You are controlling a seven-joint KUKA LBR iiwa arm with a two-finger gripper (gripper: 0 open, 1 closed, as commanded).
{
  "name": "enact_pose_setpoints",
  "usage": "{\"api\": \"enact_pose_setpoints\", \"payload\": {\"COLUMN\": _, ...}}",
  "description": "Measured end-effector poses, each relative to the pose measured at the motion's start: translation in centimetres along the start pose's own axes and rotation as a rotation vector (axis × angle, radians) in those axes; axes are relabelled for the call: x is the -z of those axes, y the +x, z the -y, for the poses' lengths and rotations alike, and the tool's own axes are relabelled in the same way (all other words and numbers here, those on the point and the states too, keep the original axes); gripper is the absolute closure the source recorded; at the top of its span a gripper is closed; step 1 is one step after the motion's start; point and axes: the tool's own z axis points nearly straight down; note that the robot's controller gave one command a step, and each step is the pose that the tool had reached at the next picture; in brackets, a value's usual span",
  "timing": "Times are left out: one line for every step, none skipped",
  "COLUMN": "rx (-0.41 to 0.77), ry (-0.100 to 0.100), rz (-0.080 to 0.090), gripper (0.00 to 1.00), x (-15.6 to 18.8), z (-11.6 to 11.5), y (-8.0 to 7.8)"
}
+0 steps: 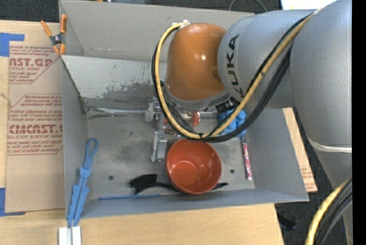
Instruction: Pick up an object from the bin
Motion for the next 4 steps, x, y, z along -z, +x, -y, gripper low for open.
{"api": "enact_pose_setpoints", "payload": {"rx": 0.0, "ry": 0.0, "rz": 0.0, "gripper": 0.0, "x": 0.0, "z": 0.0, "y": 0.0}}
{"api": "enact_pose_setpoints", "payload": {"rx": 0.029, "ry": 0.001, "rz": -0.01, "gripper": 0.0, "x": 1.9, "z": 0.9, "y": -0.9}}
{"api": "enact_pose_setpoints", "payload": {"rx": 0.045, "ry": 0.001, "rz": -0.003, "gripper": 0.0, "x": 2.6, "z": 2.7, "y": 3.4}}
{"api": "enact_pose_setpoints", "payload": {"rx": 0.111, "ry": -0.001, "rz": -0.007, "gripper": 0.0, "x": 1.6, "z": 4.8, "y": 3.3}}
